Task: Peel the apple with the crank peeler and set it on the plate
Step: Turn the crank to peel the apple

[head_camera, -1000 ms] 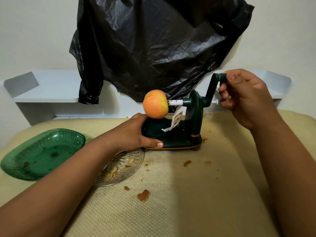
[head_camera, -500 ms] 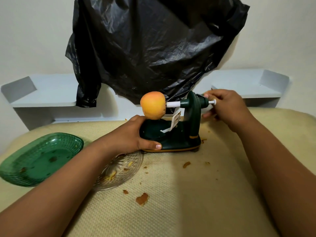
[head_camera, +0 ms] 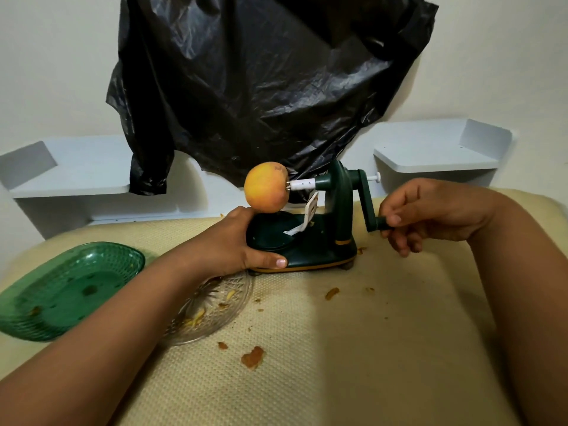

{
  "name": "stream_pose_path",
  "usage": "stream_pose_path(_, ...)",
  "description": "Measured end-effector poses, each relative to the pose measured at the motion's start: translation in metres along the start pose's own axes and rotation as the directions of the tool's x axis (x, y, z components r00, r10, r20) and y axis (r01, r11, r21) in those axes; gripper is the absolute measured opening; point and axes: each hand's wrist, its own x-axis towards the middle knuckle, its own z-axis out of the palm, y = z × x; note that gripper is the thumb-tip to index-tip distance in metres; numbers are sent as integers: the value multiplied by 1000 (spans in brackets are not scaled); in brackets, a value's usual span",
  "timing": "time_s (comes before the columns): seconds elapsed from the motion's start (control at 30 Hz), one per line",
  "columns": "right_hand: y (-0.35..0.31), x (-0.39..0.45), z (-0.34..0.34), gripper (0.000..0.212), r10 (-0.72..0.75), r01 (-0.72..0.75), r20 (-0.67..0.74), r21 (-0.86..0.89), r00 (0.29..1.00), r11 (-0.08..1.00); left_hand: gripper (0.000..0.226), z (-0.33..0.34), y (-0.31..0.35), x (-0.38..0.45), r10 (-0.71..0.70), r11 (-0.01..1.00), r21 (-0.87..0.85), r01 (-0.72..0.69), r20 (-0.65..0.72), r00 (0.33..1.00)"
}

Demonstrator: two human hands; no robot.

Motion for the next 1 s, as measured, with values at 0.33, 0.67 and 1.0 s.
stream_pose_path(0.33, -15, 15, 12, 6, -468, 597, -517, 106, 717, 796, 110, 1, 0, 0, 22, 1000, -3, -22, -2, 1000)
stream_pose_path(0.67, -5, 50, 12, 18, -342, 433, -795, -113, 500, 894, 109, 2, 1, -2, 27, 1000, -8, -27, 4, 1000)
stream_pose_path(1.0, 7, 42, 3, 16, -251, -172, -705, -471, 664, 865, 98, 3, 3, -2, -2, 1000, 29, 3, -31, 1000)
